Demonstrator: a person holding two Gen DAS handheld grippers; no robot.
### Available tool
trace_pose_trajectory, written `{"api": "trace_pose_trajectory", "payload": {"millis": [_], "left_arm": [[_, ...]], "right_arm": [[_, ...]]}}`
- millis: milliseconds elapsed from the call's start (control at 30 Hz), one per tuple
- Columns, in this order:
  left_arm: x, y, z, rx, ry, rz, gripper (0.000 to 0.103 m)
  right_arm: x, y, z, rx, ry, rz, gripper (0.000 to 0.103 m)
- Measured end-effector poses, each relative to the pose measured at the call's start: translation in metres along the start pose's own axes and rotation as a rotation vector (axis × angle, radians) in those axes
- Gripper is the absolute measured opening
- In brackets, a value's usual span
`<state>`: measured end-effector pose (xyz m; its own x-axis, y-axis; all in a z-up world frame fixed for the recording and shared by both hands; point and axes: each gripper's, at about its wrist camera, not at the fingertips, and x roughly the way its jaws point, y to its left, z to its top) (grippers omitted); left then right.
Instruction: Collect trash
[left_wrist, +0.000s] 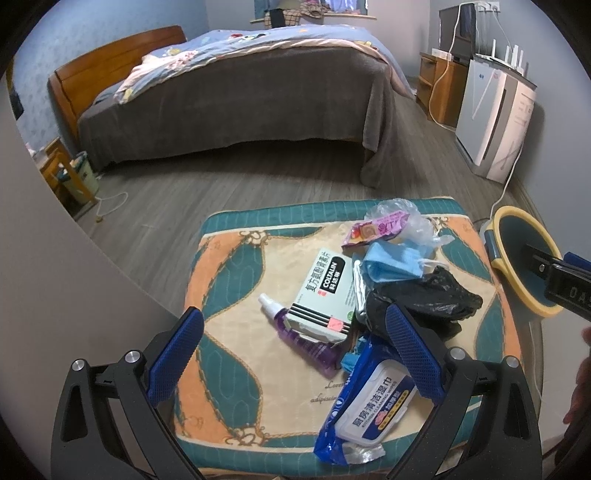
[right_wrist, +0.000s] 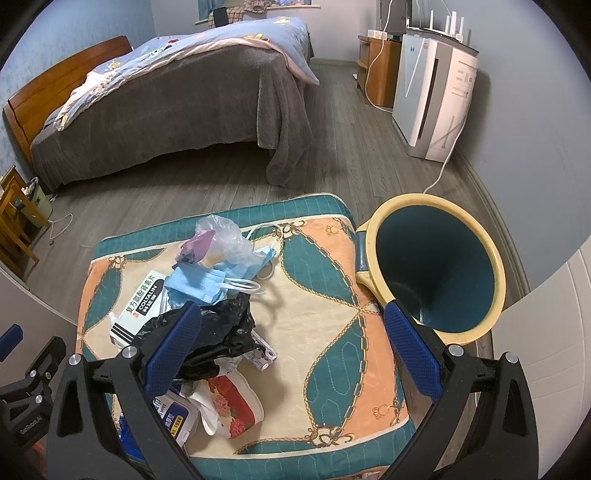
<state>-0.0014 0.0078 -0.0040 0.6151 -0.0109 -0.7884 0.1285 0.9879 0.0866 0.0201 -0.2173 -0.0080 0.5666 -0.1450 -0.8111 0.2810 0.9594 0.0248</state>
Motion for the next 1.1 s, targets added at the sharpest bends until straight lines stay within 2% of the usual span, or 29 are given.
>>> {"api": "trace_pose_trajectory", "payload": {"millis": [500,633,833,900,1033,1100], "left_arm": [[0.003,-0.004,-0.003,0.009,0.009,-0.019,0.098],[0.009,-0.010,-0.006,0.054,0.026,-0.010,0.098],[0.018,-0.028,-0.027,0.140,0.045,-0.043,0.098],[0.029,-0.035,-0.039,0.167,0.082,-0.062,0.098],[0.044,-0.042,-0.055,0.233,0.128,-0.050,0.097],[0.048,-0.039,-0.058,0.224,0.140,-0.067,0.095]], "right_arm": [[0.002,0.000,-0.001,-0.004,0.003,-0.002,0.097],[0.003,-0.001,-0.002,-0.004,0.009,-0.008,0.097],[0.008,-0.012,-0.004,0.043,0.049,0.001,0.097],[0.009,-0.012,-0.005,0.033,0.061,0.011,0.097],[0.009,-0.008,-0.009,0.010,0.072,0.024,0.097],[0.009,-0.006,-0.009,0.004,0.074,0.034,0.097]]}}
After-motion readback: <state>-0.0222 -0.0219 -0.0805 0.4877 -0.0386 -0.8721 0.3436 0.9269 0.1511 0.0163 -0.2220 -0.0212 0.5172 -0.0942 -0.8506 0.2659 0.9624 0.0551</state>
